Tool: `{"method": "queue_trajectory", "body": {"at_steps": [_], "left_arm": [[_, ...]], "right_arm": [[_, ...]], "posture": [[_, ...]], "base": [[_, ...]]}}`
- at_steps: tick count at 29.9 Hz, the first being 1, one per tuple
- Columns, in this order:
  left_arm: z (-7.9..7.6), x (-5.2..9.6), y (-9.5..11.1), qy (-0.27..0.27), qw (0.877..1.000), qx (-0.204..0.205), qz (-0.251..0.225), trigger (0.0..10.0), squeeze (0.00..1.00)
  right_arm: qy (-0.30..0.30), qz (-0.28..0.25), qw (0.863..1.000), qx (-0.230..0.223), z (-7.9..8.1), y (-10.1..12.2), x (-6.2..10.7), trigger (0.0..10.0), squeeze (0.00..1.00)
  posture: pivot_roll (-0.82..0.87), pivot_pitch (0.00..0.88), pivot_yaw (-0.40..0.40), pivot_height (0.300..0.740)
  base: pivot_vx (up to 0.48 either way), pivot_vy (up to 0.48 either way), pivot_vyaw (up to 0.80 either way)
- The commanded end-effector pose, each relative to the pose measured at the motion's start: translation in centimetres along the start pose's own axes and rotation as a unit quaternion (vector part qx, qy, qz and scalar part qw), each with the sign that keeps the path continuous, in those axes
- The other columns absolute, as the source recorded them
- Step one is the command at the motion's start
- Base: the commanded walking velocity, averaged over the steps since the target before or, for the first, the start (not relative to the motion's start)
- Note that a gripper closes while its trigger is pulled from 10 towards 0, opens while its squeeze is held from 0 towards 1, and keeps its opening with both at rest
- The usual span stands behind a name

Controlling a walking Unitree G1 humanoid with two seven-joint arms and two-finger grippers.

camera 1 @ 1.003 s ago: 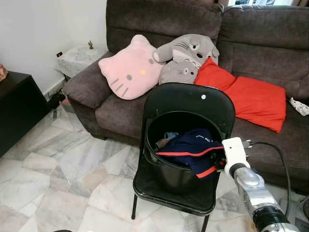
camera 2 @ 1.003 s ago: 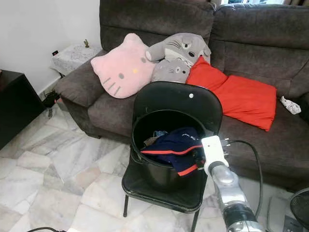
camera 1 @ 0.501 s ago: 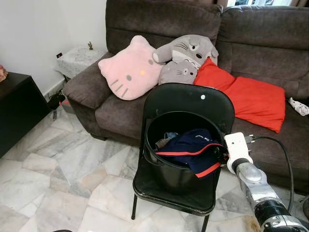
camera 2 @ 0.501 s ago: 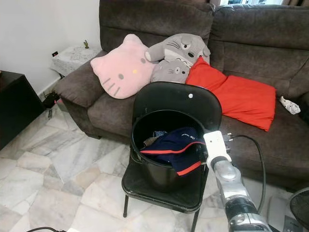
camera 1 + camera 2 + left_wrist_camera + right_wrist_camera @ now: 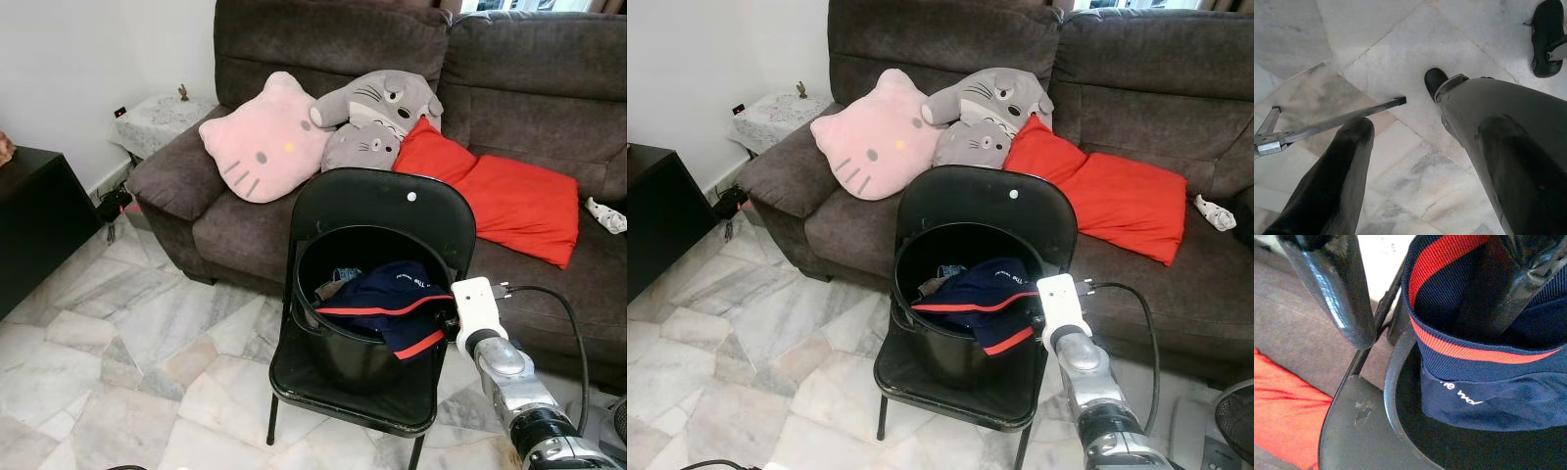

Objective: Hang hanger

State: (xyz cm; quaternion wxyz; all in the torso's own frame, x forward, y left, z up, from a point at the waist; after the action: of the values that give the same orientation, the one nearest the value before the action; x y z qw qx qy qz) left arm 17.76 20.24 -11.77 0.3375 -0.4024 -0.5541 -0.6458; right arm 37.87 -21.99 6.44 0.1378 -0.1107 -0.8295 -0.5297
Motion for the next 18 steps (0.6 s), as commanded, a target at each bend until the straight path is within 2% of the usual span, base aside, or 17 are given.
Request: {"method": "queue_trajectory", "body": {"at_steps": [1,8,9,10,18], "left_arm": [[0.5,0.1,-0.9,0.004,1.000,-0.008,0.015,10.0,0.00],[0.5,0.2,-0.9,0.004,1.000,-0.009,0.015,10.0,0.00],[0.5,0.2,-0.9,0.004,1.000,-0.009,0.015,10.0,0.00],[0.5,0.1,-0.9,0.004,1.000,-0.009,0.015,10.0,0.00],[0.5,0.1,-0.9,0.003,1.000,-0.010,0.015,10.0,0.00]], "right_arm": [[0.005,0.009,1.000,-0.016,0.4,-0.2,-0.1,10.0,0.00],[0.019,-0.022,0.997,-0.069,1.3,1.0,-0.3,10.0,0.00],[0.020,-0.021,0.997,-0.068,1.3,1.0,-0.3,2.8,0.00],[0.020,-0.020,0.997,-0.066,1.4,1.0,-0.3,0.0,0.00],[0.026,-0.016,0.997,-0.068,1.9,1.0,-0.4,0.0,0.00]], "posture": [[-0.07,0.099,0.064,0.740],[-0.06,0.102,0.065,0.740],[-0.06,0.102,0.065,0.740],[-0.06,0.103,0.065,0.740],[-0.06,0.104,0.064,0.740]], "base": [[0.000,0.000,0.00],[0.000,0.000,0.00],[0.000,0.000,0.00],[0.000,0.000,0.00],[0.000,0.000,0.00]]}}
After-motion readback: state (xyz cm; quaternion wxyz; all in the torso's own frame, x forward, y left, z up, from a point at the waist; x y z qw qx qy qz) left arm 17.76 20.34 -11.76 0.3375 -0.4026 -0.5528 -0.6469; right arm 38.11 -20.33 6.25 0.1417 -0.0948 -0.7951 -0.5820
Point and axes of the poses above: a point about 5 cm out from each wrist's last joint towards the gripper, its own x axis pointing back from the gripper into the wrist, its own y axis along the axis of the wrist's last joint, z = x × y, the point moved 3 cm from there along -x, pointing out of the wrist towards the gripper, and after that the axes turned 8 degrees about x, right-handed, at the moved point
